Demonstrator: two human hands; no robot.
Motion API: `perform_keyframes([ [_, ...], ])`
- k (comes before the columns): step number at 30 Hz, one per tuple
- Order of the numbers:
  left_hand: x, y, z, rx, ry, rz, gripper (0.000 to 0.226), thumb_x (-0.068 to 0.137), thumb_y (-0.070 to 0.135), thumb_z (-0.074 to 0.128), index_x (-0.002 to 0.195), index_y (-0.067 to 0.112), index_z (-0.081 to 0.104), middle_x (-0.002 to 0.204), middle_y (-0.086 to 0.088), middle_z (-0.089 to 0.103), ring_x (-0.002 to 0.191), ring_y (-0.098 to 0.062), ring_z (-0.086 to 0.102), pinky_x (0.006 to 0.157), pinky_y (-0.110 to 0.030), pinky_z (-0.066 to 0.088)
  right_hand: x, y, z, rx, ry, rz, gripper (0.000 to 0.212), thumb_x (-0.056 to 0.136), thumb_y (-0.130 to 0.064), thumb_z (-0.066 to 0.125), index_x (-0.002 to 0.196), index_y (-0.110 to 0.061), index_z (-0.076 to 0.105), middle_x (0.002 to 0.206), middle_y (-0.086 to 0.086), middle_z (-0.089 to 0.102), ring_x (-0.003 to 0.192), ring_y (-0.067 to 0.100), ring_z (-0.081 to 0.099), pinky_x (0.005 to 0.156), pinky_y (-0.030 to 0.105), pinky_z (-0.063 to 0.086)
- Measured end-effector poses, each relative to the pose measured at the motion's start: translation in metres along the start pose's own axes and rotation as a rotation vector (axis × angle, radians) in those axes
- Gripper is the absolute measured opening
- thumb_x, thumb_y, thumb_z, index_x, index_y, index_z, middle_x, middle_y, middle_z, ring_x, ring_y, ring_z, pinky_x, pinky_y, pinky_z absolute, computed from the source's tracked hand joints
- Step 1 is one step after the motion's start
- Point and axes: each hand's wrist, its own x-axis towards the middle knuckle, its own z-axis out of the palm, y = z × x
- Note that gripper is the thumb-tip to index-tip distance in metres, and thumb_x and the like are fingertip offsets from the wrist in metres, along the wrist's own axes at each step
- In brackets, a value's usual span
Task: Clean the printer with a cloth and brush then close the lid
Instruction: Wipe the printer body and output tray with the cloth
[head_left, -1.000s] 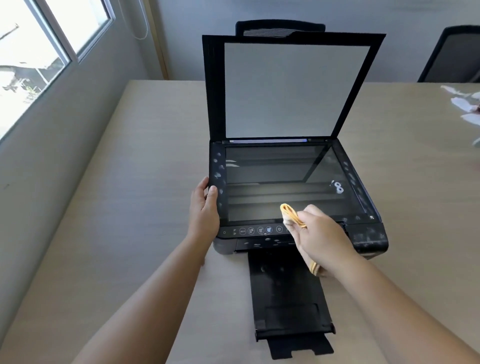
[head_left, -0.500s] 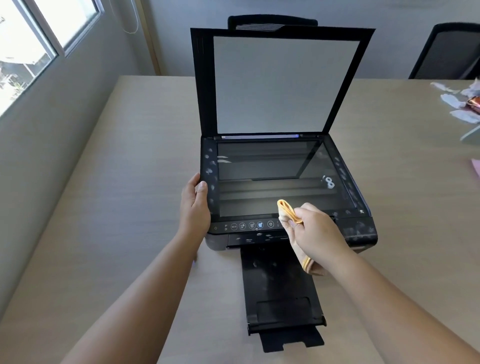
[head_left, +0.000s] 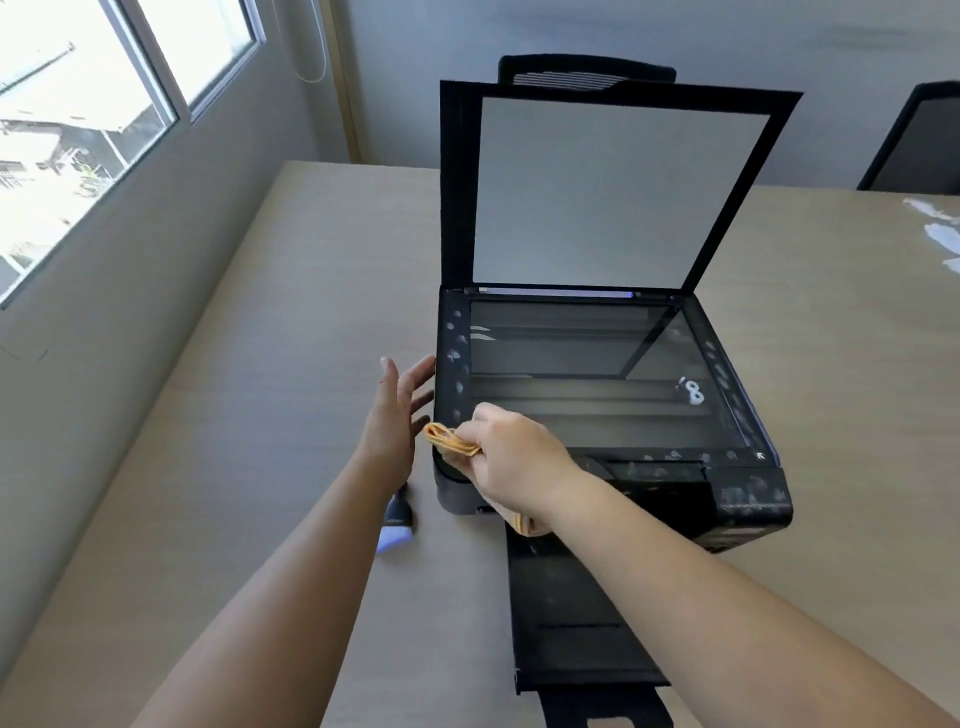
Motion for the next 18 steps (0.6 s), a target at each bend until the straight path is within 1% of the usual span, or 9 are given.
perform_keyframes([
  [2, 0.004, 0.004, -0.004, 0.003, -0.011, -0.002, 0.08, 0.084, 0.077, 0.013, 0.135, 0.031, 0.055, 0.138, 0.013, 0.057, 0.13, -0.015, 0.049, 0.116, -0.049, 0.026, 0.01, 0.0, -0.003, -0.021, -0.036, -0.024, 0.025, 0.092, -0.019, 0.047, 0.102, -0.026, 0.068, 0.091, -0.001, 0.05, 0.083, 0.022, 0.049, 0.065, 0.03, 0.038],
  [6, 0.013, 0.013, -0.002, -0.046, -0.026, -0.034, 0.078, 0.085, 0.078, 0.017, 0.132, 0.031, 0.056, 0.143, 0.007, 0.053, 0.136, -0.019, 0.043, 0.117, -0.048, 0.025, 0.035, 0.004, -0.009, -0.048, 0.0, -0.048, 0.026, 0.093, -0.024, 0.049, 0.107, -0.028, 0.07, 0.098, 0.0, 0.055, 0.094, 0.024, 0.051, 0.075, 0.034, 0.046],
  [8, 0.017, 0.018, 0.001, -0.072, -0.013, -0.035, 0.069, 0.092, 0.071, 0.013, 0.129, 0.029, 0.054, 0.136, 0.012, 0.056, 0.136, -0.018, 0.042, 0.118, -0.042, 0.024, 0.054, 0.007, -0.013, -0.062, 0.024, -0.029, 0.026, 0.094, -0.028, 0.049, 0.11, -0.027, 0.07, 0.101, 0.0, 0.056, 0.097, 0.024, 0.051, 0.079, 0.037, 0.047],
  [10, 0.022, 0.023, 0.006, -0.06, 0.014, -0.034, 0.063, 0.098, 0.061, 0.008, 0.13, 0.028, 0.052, 0.123, 0.018, 0.057, 0.133, -0.014, 0.043, 0.115, -0.037, 0.023, 0.074, 0.012, -0.017, -0.075, 0.044, -0.003, 0.026, 0.095, -0.032, 0.05, 0.109, -0.028, 0.071, 0.101, -0.001, 0.057, 0.098, 0.023, 0.052, 0.078, 0.037, 0.046],
  [12, 0.029, 0.024, 0.01, -0.039, 0.043, -0.023, 0.059, 0.1, 0.057, 0.008, 0.129, 0.03, 0.052, 0.118, 0.017, 0.058, 0.134, -0.013, 0.042, 0.113, -0.036, 0.023, 0.095, 0.017, -0.021, -0.062, 0.058, 0.035, 0.024, 0.094, -0.038, 0.053, 0.106, -0.029, 0.072, 0.1, -0.003, 0.057, 0.096, 0.021, 0.052, 0.075, 0.035, 0.046],
  [14, 0.034, 0.025, 0.016, -0.038, 0.074, 0.0, 0.057, 0.102, 0.054, 0.009, 0.126, 0.03, 0.055, 0.119, 0.016, 0.058, 0.131, -0.01, 0.045, 0.108, -0.029, 0.027, 0.113, 0.023, -0.024, -0.047, 0.064, 0.063, 0.024, 0.092, -0.042, 0.056, 0.103, -0.03, 0.073, 0.099, -0.003, 0.058, 0.094, 0.021, 0.054, 0.075, 0.035, 0.046],
  [16, 0.038, 0.025, 0.024, -0.069, 0.08, 0.03, 0.058, 0.103, 0.048, 0.009, 0.134, 0.023, 0.051, 0.119, 0.014, 0.057, 0.12, -0.005, 0.05, 0.096, -0.015, 0.036, 0.131, 0.029, -0.027, -0.059, 0.064, 0.085, 0.023, 0.091, -0.042, 0.057, 0.099, -0.027, 0.074, 0.099, -0.001, 0.058, 0.093, 0.022, 0.056, 0.075, 0.035, 0.048],
  [17, 0.038, 0.025, 0.029, -0.106, 0.076, 0.037, 0.056, 0.104, 0.046, 0.01, 0.136, 0.021, 0.05, 0.12, 0.012, 0.058, 0.117, -0.005, 0.052, 0.096, -0.015, 0.04, 0.14, 0.032, -0.029, -0.066, 0.06, 0.099, 0.024, 0.091, -0.041, 0.058, 0.098, -0.025, 0.073, 0.1, -0.001, 0.059, 0.093, 0.023, 0.056, 0.076, 0.036, 0.048],
  [18, 0.04, 0.023, 0.032, -0.139, 0.071, 0.046, 0.055, 0.105, 0.045, 0.013, 0.138, 0.019, 0.048, 0.127, 0.009, 0.057, 0.122, -0.008, 0.051, 0.104, -0.022, 0.04, 0.149, 0.035, -0.03, -0.069, 0.061, 0.114, 0.024, 0.09, -0.04, 0.058, 0.097, -0.023, 0.073, 0.101, 0.0, 0.059, 0.093, 0.023, 0.056, 0.077, 0.037, 0.049],
])
